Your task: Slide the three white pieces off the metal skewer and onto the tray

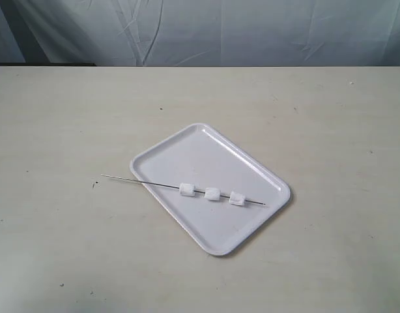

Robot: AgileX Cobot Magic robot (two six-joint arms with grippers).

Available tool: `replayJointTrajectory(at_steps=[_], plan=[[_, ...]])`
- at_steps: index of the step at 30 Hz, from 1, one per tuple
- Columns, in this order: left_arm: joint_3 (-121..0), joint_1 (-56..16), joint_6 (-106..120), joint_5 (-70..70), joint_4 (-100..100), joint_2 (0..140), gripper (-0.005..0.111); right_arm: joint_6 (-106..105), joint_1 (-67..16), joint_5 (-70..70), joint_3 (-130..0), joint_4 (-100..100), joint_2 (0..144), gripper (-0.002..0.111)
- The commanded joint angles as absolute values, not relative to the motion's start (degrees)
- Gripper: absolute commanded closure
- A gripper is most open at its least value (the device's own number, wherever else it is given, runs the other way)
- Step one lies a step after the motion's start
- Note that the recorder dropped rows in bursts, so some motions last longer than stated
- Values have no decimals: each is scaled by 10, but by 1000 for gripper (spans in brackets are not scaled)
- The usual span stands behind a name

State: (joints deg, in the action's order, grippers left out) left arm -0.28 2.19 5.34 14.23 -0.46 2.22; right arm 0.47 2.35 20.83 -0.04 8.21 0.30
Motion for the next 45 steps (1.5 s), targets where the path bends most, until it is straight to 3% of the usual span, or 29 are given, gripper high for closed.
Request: replayJointTrajectory(at_steps=[1,13,22,28,37,42,45], plan=[[0,23,51,31,-100,20,107,0,23,207,0,83,0,109],[0,23,27,-214,-91,20,107,0,23,207,0,83,0,109],[-44,22,-45,-148,116,20,107,0,23,207,0,83,0,109],[-91,22,-45,-71,133,47,107,0,23,207,0,83,0,109],[-147,22,-150,-54,133,172,107,0,23,207,0,83,0,109],[-190,22,-204,42,122,270,107,0,23,207,0,83,0,109],[-232,-18,-154,67,109,373,107,0,23,207,0,83,0,109]])
